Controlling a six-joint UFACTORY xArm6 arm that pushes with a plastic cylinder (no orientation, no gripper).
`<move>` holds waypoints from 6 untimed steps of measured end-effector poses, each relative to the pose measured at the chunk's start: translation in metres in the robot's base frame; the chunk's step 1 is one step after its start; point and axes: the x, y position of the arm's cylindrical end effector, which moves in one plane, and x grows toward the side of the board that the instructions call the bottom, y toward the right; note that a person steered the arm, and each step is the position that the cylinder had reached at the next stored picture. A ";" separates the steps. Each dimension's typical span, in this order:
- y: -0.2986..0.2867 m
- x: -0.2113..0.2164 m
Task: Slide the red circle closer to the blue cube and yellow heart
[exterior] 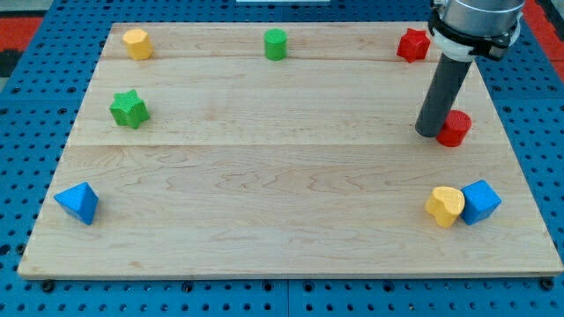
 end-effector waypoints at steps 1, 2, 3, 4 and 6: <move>-0.005 -0.041; 0.022 -0.062; 0.051 -0.026; 0.060 0.033; 0.064 -0.001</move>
